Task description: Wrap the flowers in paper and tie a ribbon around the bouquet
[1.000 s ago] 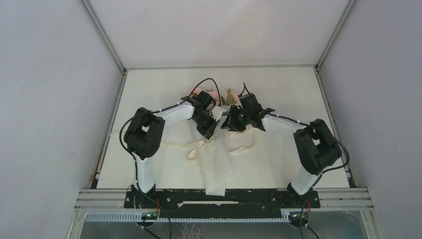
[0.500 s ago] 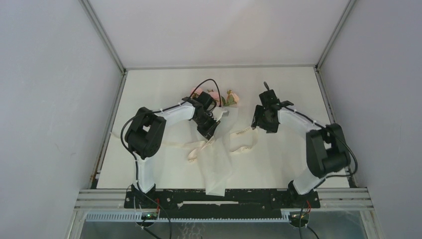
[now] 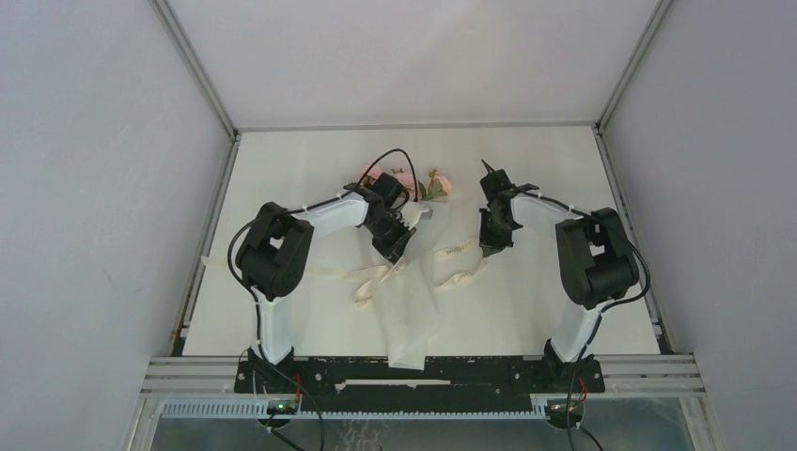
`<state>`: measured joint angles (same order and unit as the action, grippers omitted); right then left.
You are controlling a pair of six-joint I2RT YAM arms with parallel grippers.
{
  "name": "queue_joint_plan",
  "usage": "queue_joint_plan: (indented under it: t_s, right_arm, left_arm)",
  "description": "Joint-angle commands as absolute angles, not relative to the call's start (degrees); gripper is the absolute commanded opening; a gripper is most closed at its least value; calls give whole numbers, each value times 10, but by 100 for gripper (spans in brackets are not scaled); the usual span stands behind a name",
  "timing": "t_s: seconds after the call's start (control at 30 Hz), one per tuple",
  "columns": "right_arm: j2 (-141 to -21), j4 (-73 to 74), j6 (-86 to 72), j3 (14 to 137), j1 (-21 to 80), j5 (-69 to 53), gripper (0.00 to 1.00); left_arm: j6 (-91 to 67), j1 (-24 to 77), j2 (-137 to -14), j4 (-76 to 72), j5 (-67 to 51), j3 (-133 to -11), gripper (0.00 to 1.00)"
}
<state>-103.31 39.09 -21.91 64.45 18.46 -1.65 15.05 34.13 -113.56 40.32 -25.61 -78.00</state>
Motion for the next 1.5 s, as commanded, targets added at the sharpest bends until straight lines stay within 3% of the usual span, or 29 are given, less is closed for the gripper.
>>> queue_joint_plan:
  t_s: [0.0, 0.2, 0.37, 0.53, 0.7, 0.83, 0.97, 1.2, 1.47]
  right_arm:
    - [-1015, 340, -229, 634, 174, 7, 0]
    - [-763, 350, -240, 597, 80, 124, 0]
    - [-561, 352, -227, 612, 29, 145, 0]
    - [-492, 263, -195, 614, 117, -1, 0]
    - [-557, 0, -174, 535, 316, -214, 0]
    - [-677, -163, -232, 487, 381, -298, 0]
    - [-777, -231, -265, 471, 413, -314, 0]
    - [-903, -275, -305, 460, 415, -270, 0]
    - [-981, -329, -394, 456, 341, -224, 0]
  left_arm:
    - [163, 343, -1108, 386, -235, -784, 0]
    - [168, 344, -1102, 386, -229, -788, 0]
    - [173, 343, -1100, 386, -228, -795, 0]
    - [175, 343, -1104, 385, -231, -797, 0]
    - [174, 338, -1104, 386, -265, -795, 0]
    - [171, 323, -1093, 382, -294, -784, 0]
    - [169, 304, -1087, 384, -317, -776, 0]
    - [173, 279, -1064, 384, -337, -745, 0]
    - [222, 230, -988, 419, -291, -682, 0]
